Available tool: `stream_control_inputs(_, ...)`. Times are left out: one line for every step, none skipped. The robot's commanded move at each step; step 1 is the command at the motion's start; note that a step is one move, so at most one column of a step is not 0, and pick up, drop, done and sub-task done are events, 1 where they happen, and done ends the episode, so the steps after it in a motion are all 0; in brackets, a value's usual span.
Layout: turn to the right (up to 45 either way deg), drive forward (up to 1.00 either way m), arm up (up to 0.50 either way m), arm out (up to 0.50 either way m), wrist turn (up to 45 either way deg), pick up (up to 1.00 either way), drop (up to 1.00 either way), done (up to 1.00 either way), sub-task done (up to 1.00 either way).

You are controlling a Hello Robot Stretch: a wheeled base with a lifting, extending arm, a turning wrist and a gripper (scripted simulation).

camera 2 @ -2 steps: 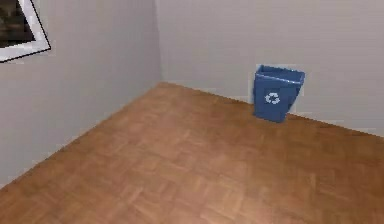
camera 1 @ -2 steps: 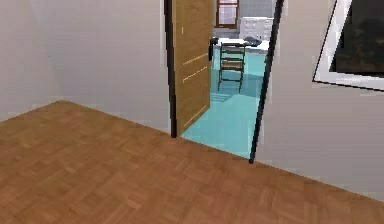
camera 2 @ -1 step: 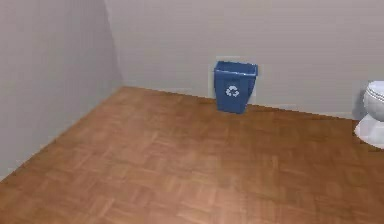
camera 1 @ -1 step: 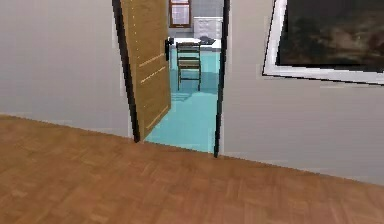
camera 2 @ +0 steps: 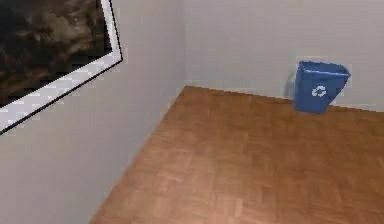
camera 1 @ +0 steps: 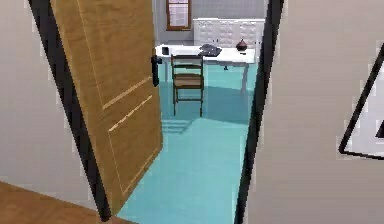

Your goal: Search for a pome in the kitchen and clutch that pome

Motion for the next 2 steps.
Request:
stream_control_inputs(0.0,1.0,0.0,0.0,0.0,0.0,0.0,0.0,0.0)
stream_control_inputs(6.0,0.0,0.0,0.0,0.0,0.0,0.0,0.0,0.0)
